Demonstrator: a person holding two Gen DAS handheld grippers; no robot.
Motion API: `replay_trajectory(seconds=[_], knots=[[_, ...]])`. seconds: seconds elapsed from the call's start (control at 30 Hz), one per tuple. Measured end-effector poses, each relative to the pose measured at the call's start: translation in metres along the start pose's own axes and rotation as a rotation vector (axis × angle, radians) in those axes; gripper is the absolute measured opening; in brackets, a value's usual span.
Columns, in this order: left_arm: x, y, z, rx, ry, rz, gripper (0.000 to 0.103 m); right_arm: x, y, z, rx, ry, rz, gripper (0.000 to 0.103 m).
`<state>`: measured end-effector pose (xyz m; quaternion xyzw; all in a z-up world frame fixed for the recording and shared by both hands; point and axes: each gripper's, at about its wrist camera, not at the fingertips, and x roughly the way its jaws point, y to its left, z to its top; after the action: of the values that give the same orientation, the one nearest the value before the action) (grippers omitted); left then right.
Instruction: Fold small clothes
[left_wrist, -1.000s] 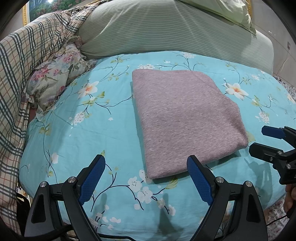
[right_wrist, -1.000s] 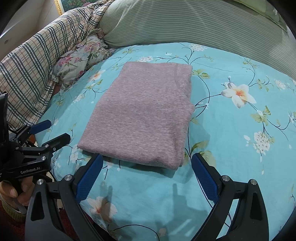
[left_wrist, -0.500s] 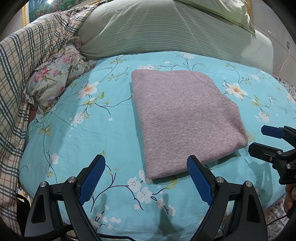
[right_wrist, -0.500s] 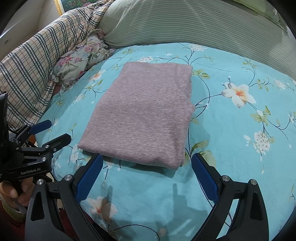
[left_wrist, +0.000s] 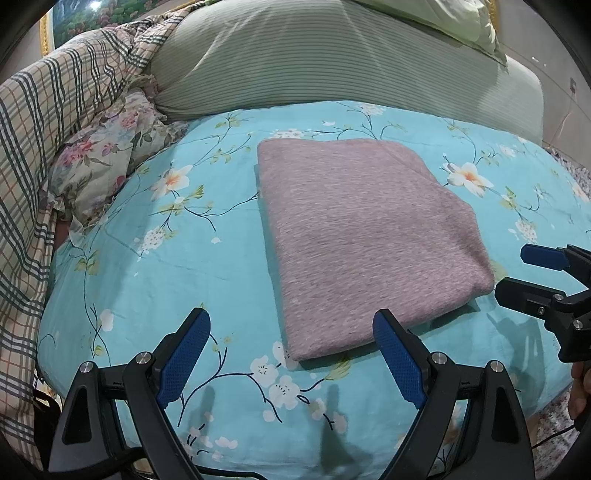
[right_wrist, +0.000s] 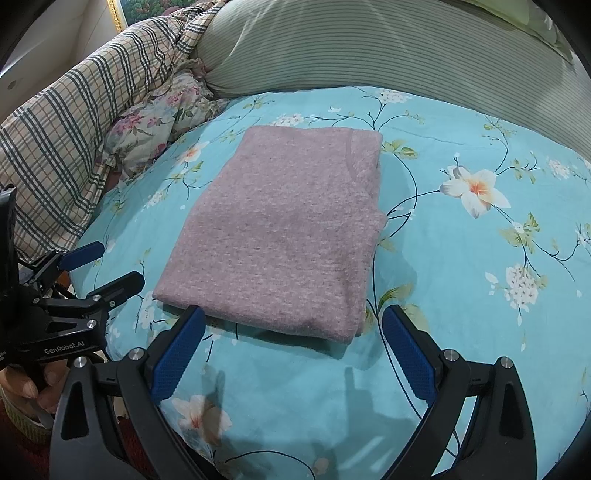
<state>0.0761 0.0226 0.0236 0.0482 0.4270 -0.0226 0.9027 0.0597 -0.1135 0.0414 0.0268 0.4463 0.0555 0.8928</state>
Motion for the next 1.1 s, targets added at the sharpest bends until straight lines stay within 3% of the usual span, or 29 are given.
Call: replay_trajectory(seconds=[1.1], knots=[[0.017, 0.006, 0.023, 0.006, 0.001, -0.038, 0.09, 0.011, -0.012, 0.022, -0.009, -0.008, -0.011, 0.097]])
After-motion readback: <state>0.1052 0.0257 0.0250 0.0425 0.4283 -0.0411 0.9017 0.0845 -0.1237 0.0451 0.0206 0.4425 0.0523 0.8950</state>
